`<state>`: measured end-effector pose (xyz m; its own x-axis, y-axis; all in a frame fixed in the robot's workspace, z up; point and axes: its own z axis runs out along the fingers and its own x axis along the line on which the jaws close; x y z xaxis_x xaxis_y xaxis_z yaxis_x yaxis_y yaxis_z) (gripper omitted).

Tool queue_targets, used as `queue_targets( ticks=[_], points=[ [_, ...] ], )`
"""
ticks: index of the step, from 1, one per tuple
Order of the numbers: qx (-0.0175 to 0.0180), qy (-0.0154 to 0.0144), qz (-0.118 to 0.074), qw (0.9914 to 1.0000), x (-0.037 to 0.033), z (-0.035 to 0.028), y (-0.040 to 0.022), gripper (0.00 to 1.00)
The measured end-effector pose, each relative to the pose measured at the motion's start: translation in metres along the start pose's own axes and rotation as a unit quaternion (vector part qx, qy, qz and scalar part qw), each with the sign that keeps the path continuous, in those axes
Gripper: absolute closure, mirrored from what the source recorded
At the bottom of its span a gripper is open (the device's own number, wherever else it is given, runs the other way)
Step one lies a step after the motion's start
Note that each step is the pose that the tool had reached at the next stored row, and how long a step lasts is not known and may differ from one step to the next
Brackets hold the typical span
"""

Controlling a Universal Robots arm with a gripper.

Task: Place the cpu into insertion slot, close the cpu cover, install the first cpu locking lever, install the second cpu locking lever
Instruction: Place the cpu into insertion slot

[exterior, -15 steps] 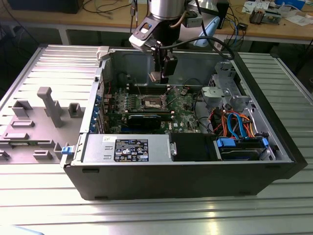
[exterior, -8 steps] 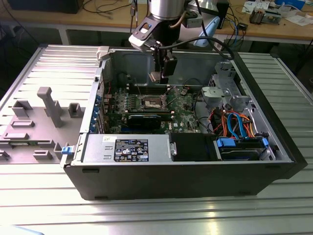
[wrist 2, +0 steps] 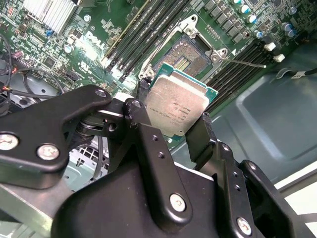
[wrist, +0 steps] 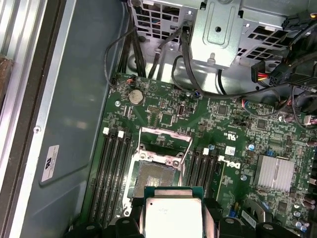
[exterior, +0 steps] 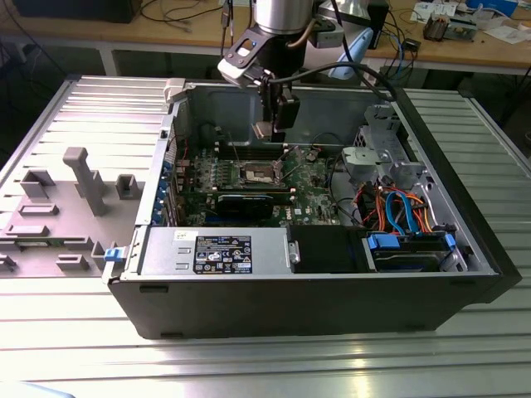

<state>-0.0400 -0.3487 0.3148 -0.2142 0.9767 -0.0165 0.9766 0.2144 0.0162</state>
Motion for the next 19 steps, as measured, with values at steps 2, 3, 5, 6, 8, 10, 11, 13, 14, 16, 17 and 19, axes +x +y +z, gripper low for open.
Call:
queue_targets(
  ticks=[2,3,5,6,8,10,11,13,14,16,17,19],
  points=[
    [0.0001,-0.0001,0.003,1.00000,0.0000,0.0001,0.0000,0.45],
    [0.0001,-0.0001,0.004,0.99999,0.0000,0.0002,0.0000,0.45],
    [0.0001,-0.0001,0.006,0.99998,0.0000,0.0003,0.0000,0.45],
    [0.0002,-0.0002,0.008,0.99997,0.0000,0.0003,0.0000,0.45],
    [0.0002,-0.0002,0.011,0.99994,0.0000,0.0005,0.0000,0.45],
    [0.0002,-0.0003,0.012,0.99992,0.0000,0.0006,0.0000,0.45],
    [0.0003,-0.0003,0.013,0.99991,0.0000,0.0006,0.0000,0.45],
    [0.0003,-0.0003,0.015,0.99989,0.0000,0.0007,0.0000,0.45],
    [0.0003,-0.0004,0.017,0.99986,0.0000,0.0008,0.0000,0.45],
    [0.0004,-0.0004,0.019,0.99982,0.0000,0.0008,0.0000,0.45],
    [0.0004,-0.0005,0.020,0.99980,0.0000,0.0009,0.0000,0.45],
    [0.0004,-0.0006,0.021,0.99977,0.0000,0.0010,0.0000,0.45]
  ],
)
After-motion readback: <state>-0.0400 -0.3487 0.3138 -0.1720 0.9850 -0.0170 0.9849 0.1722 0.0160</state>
